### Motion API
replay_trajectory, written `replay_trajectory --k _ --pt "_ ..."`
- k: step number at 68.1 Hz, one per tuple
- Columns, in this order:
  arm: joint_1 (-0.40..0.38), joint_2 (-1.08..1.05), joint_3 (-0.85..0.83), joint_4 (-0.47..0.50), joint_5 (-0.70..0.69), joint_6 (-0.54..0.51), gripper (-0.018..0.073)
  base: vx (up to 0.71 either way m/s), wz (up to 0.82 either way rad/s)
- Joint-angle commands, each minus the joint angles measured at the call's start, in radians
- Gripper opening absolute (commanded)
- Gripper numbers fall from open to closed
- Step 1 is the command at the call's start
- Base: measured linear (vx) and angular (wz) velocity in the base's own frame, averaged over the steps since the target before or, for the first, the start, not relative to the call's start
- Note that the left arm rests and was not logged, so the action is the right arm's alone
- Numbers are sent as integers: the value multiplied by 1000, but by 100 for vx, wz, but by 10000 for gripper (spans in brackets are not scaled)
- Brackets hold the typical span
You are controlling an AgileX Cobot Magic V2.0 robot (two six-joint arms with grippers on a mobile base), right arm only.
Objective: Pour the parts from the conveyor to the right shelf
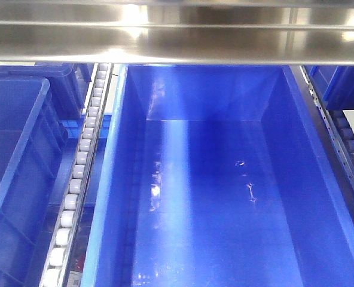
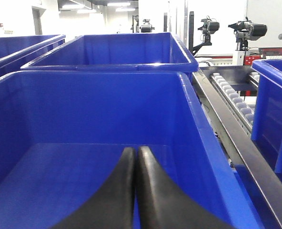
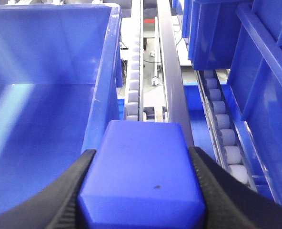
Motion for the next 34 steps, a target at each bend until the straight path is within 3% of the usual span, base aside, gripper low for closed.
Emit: replay_trajectory --k 1,20,34 --pt "31 11 -28 -3 -84 -26 -3 0 0" --pt "104 88 -179 -13 -14 -38 -3 0 0" --pt "221 268 -366 -17 116 -38 -3 0 0"
